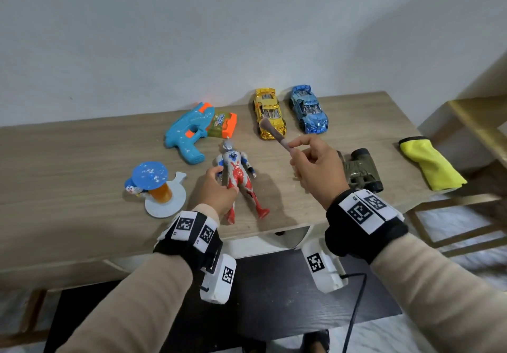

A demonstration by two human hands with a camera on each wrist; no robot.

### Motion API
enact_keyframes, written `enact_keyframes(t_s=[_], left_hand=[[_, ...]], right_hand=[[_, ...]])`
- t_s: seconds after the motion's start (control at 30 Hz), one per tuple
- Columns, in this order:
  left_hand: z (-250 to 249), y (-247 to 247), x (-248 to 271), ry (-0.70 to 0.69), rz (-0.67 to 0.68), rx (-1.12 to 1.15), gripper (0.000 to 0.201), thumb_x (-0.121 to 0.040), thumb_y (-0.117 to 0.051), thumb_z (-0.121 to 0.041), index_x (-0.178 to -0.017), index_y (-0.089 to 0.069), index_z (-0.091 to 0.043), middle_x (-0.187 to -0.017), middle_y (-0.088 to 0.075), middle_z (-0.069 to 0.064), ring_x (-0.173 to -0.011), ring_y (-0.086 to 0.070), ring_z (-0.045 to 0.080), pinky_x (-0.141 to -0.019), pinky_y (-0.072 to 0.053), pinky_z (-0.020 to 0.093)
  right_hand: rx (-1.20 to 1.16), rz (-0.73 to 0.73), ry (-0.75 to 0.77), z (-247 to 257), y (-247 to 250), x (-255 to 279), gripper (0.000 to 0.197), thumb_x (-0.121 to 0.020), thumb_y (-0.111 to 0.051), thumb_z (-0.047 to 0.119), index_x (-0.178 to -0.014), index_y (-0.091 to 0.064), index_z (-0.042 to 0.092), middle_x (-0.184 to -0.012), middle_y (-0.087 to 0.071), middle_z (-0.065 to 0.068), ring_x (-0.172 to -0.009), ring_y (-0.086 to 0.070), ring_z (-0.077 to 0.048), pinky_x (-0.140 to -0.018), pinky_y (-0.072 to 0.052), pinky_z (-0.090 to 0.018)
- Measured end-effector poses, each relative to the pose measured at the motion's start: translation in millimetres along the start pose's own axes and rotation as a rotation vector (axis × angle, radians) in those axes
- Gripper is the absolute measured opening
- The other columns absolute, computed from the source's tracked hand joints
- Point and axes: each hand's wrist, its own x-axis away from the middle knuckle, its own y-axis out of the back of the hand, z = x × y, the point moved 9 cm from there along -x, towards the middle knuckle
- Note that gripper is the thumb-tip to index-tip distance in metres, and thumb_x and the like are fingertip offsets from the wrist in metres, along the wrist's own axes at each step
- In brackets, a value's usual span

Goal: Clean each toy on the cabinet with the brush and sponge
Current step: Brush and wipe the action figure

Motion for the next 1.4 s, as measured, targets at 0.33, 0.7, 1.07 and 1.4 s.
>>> enact_keyframes(t_s=[0.33,0.7,1.07,1.4], left_hand=[[-16.5,-0.6,61.4,-0.145,-0.017,0.504,0.085,-0.086,-0.063,-0.004,-0.144,-0.021,-0.048,-0.116,-0.05,-0.023,-0.112,-0.06,0.006,-0.106,-0.041,0.044],[-77.7,-9.3,162.2,-0.357,-0.173,0.627,0.087,-0.086,-0.062,0.002,-0.145,-0.021,-0.047,-0.125,-0.058,-0.016,-0.115,-0.058,0.006,-0.105,-0.044,0.037],[-111.7,-12.1,223.0,-0.48,-0.276,0.623,0.09,-0.083,-0.066,0.003,-0.143,-0.024,-0.05,-0.119,-0.063,-0.01,-0.099,-0.059,-0.012,-0.095,-0.047,0.017],[-121.6,6.5,231.5,-0.529,-0.195,0.621,0.089,-0.084,-0.063,0.008,-0.145,-0.024,-0.044,-0.131,-0.059,0.002,-0.089,-0.059,-0.019,-0.084,-0.046,0.006]], right_hand=[[-0.345,0.052,0.069,32.8,44.2,20.8,0.024,-0.089,-0.05,0.003,-0.088,-0.069,0.017,-0.082,-0.062,-0.009,-0.064,-0.057,-0.014,-0.052,-0.046,-0.021],[-0.445,0.154,0.323,84.8,123.2,61.1,0.02,-0.095,-0.046,0.007,-0.095,-0.065,0.012,-0.081,-0.064,-0.011,-0.065,-0.06,-0.014,-0.055,-0.048,-0.02],[-0.03,0.066,0.658,154.6,153.1,99.9,0.022,-0.095,-0.047,0.023,-0.101,-0.064,0.011,-0.074,-0.064,-0.003,-0.054,-0.054,0.0,-0.054,-0.041,-0.011],[0.226,-0.005,0.797,182.1,141.8,125.8,0.021,-0.096,-0.047,0.025,-0.09,-0.062,0.012,-0.068,-0.066,-0.005,-0.062,-0.062,-0.022,-0.058,-0.045,-0.035]])
